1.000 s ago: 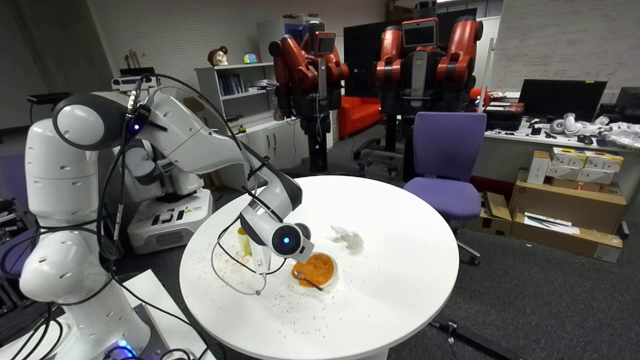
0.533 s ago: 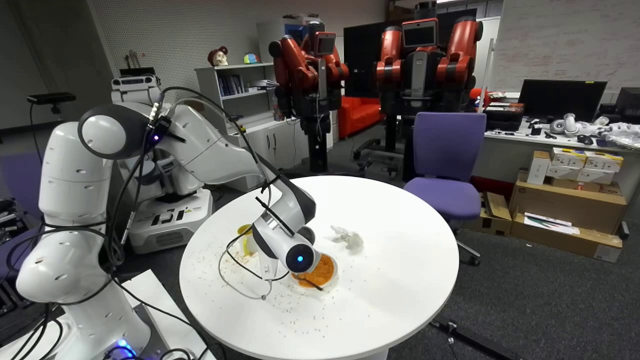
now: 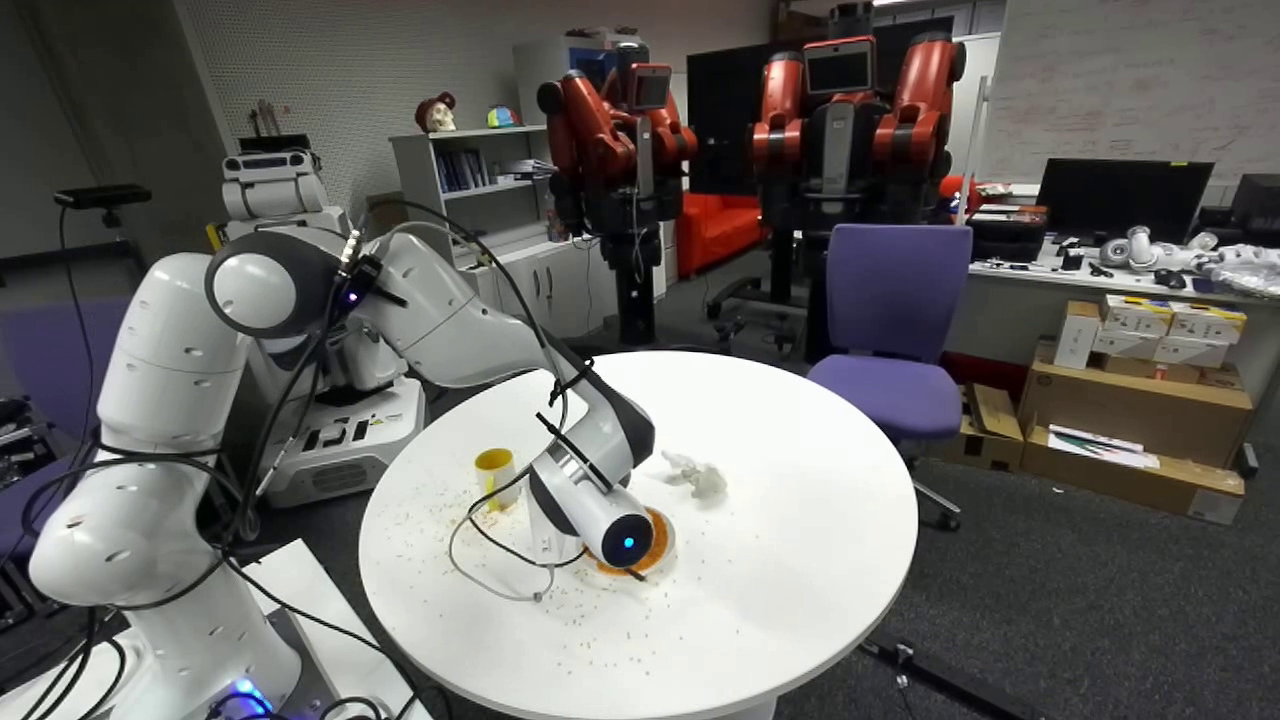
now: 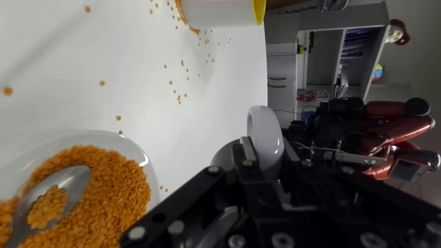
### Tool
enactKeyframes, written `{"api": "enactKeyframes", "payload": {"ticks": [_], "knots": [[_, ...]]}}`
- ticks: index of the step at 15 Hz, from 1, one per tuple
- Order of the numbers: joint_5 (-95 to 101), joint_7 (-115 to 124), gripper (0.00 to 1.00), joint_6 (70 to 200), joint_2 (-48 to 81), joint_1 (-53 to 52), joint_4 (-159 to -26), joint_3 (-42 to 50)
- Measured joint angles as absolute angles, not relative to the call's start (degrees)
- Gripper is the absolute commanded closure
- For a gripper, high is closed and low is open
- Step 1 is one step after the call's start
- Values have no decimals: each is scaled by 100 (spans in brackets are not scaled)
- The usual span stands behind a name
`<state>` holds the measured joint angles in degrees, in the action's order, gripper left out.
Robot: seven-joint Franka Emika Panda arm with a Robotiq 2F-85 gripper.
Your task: Empty the content of the black mug onto the plate
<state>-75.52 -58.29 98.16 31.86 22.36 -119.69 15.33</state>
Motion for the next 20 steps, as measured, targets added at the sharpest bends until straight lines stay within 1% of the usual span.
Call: {"api": "enactKeyframes", "payload": {"ticks": [6,17,18,20], "knots": [[-7550,-5826,95,9030,3426,2414,-11757,1536],[-7558,-5770,95,8296,3662,2745,-11542,1615],[-7558,-5770,80,8294,3665,2745,-11530,1618],[-7558,-5770,80,8366,3664,2712,-11515,1641]]}}
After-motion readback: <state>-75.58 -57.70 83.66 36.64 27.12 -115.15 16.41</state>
